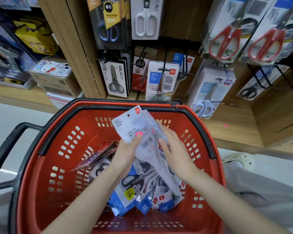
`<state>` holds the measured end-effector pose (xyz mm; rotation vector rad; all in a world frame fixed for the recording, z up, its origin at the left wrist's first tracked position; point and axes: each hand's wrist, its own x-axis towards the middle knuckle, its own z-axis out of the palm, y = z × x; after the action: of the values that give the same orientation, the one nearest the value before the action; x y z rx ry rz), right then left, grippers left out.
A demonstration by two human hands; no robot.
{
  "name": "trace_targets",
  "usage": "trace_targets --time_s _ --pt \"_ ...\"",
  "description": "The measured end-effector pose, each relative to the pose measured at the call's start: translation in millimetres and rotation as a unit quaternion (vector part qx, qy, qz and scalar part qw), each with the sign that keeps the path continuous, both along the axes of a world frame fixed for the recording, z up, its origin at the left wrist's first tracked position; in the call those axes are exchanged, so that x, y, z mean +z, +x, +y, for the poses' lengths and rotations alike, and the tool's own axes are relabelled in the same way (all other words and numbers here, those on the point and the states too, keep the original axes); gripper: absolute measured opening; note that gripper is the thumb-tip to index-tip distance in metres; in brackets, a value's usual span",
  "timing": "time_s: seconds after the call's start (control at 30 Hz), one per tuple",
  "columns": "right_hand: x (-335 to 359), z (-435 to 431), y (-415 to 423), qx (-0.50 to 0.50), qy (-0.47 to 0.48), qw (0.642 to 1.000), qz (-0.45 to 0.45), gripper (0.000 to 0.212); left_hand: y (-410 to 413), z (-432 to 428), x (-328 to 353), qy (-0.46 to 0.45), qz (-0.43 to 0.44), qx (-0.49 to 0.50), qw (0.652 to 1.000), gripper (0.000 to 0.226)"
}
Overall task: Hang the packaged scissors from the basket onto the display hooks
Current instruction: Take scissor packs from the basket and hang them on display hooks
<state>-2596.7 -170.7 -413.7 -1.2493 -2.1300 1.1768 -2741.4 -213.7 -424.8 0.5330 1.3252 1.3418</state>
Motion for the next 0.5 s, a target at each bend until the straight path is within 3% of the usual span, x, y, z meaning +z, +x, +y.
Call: trace_targets --time_s 0.1,0.23,0.3,0.37,0.5 --pt "4 -2 -9 0.071 -0.012 0.992 -0.106 0.055 9 4 14 0.024 -0.018 -0.026 0.999 0.029" --pt "9 0 -11 0.073 0.001 0.990 -0.117 0.048 0 1 18 0.034 -0.083 -0.058 0.994 0.048" --pt "10 -2 -9 0.052 0.004 0.994 -0.092 0.051 1 -1 19 0.048 -0.048 -0.079 0.995 0.042" --pt "11 -5 -8 0.003 -0.003 1.000 -0.023 0.062 1 1 21 0.047 -0.001 -0.028 0.998 0.023" --pt "8 0 -4 -0.129 -0.056 0.987 0.081 0.078 1 8 32 0.054 0.058 0.020 0.997 0.020"
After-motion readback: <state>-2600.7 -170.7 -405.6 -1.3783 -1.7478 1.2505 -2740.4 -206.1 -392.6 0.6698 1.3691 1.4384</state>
